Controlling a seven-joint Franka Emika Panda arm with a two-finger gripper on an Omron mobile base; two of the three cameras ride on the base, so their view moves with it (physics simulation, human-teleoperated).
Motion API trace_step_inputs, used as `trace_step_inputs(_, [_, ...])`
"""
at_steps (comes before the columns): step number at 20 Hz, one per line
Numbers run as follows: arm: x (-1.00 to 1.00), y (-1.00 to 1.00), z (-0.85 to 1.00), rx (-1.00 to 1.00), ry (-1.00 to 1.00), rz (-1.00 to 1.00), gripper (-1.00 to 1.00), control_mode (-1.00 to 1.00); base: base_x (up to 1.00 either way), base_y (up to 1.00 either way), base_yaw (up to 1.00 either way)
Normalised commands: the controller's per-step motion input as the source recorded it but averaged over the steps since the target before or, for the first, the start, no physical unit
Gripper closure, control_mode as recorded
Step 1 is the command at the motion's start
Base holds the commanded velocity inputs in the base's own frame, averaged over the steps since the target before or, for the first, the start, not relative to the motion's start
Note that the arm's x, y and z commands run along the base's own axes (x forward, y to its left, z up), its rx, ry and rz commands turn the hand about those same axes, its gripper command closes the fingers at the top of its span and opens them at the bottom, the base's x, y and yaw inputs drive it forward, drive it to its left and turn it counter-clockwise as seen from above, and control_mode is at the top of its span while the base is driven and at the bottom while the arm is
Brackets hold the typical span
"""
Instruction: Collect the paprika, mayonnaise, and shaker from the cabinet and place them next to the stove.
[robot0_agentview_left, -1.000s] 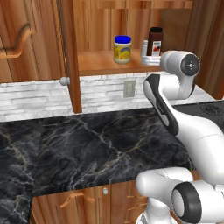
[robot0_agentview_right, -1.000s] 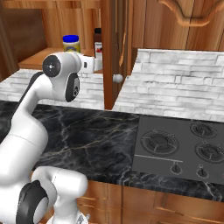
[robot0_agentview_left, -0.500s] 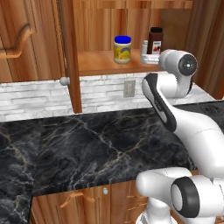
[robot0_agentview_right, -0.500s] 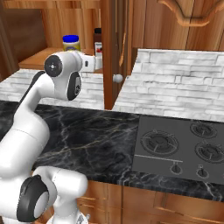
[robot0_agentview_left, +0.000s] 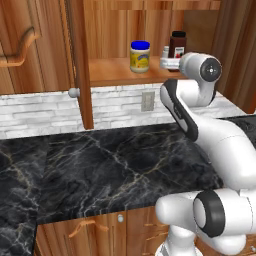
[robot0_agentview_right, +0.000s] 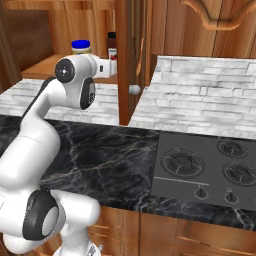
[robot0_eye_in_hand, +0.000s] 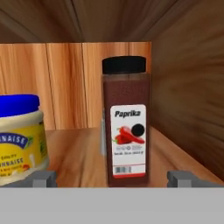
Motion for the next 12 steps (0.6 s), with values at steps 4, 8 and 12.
trace_step_inputs(4, [0.23,-0.11,0.11,0.0,0.0,0.0,-1.0,-1.0,0.0,0.0,0.0])
trace_step_inputs(8, [0.25,-0.1,0.09,0.0,0.0,0.0,-1.0,-1.0,0.0,0.0,0.0])
trace_step_inputs(12, [0.15,-0.1,0.01,0.0,0.0,0.0,-1.0,-1.0,0.0,0.0,0.0])
